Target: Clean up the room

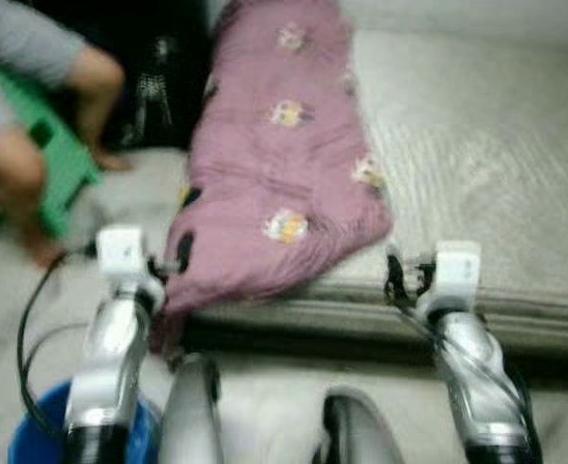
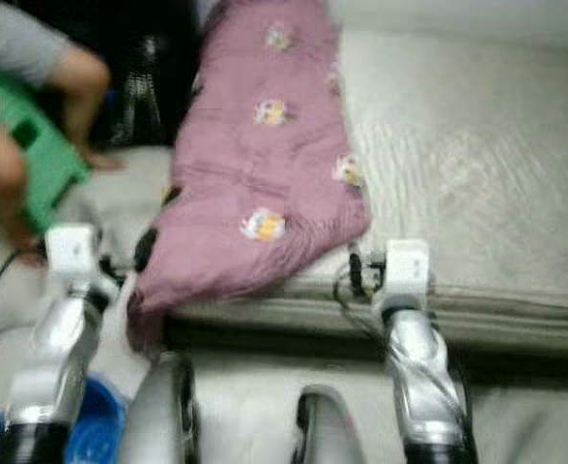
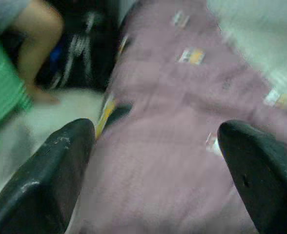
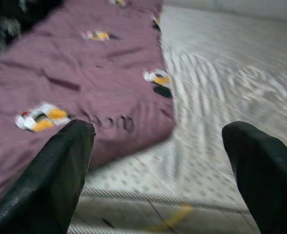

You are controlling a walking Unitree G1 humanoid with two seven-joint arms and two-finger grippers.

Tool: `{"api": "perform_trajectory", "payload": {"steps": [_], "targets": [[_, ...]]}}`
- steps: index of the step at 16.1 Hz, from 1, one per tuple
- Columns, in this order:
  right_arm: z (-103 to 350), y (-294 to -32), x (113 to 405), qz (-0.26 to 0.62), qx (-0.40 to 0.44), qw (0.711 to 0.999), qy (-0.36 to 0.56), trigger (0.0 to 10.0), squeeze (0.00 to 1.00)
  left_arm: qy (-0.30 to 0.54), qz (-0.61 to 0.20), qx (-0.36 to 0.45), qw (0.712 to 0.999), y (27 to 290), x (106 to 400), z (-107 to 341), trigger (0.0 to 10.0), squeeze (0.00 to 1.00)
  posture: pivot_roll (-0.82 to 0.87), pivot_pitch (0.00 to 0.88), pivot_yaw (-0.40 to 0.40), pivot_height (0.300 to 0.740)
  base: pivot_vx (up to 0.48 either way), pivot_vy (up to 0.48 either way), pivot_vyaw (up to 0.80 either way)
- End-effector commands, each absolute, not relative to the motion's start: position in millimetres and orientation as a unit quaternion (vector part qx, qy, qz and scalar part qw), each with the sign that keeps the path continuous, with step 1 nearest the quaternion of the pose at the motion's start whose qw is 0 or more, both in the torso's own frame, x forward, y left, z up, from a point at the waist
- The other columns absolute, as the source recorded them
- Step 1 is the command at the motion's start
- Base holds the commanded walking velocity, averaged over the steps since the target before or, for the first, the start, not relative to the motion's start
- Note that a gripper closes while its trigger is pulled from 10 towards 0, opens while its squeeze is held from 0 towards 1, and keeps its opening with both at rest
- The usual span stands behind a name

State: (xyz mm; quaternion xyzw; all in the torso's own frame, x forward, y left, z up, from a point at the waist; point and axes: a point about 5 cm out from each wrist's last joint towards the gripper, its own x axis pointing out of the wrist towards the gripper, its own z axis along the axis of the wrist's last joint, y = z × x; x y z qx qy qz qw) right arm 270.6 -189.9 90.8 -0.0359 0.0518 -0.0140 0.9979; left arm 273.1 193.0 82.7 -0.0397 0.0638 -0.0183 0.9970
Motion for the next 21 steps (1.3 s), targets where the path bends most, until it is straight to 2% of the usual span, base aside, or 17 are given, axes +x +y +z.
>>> {"api": "perform_trajectory", "payload": {"steps": [1, 3, 6, 11, 21], "targets": [[85.9, -187.8, 267.1, -0.011, -0.03, 0.997, 0.063, 10.0, 0.0, 0.063, -0.023, -0.035, 0.997, 192.2, 275.4, 84.9, 10.0, 0.0, -0.08, 0.111, -0.03, 0.636, 0.0, 0.0, 0.0], [85.3, -187.8, 267.5, -0.009, -0.031, 0.997, 0.065, 10.0, 0.0, 0.063, -0.024, -0.036, 0.997, 191.8, 275.9, 84.3, 10.0, 0.0, -0.08, 0.108, -0.03, 0.631, 0.0, 0.0, 0.0], [84.7, -187.7, 267.7, -0.007, -0.031, 0.997, 0.066, 10.0, 0.0, 0.064, -0.027, -0.036, 0.997, 190.9, 276.4, 84.1, 10.0, 0.0, -0.08, 0.107, -0.03, 0.601, 0.0, 0.0, 0.0], [84.2, -187.0, 267.5, -0.004, -0.033, 0.997, 0.066, 10.0, 0.0, 0.054, -0.054, -0.048, 0.996, 186.9, 275.9, 86.1, 10.0, 0.0, -0.08, 0.104, -0.033, 0.601, 0.0, 0.0, 0.0], [83.8, -186.8, 267.4, -0.004, -0.032, 0.997, 0.068, 10.0, 0.0, 0.054, -0.062, -0.052, 0.995, 186.4, 272.9, 86.1, 10.0, 0.0, -0.08, 0.114, -0.036, 0.601, 0.386, 0.0, 0.0]]}}
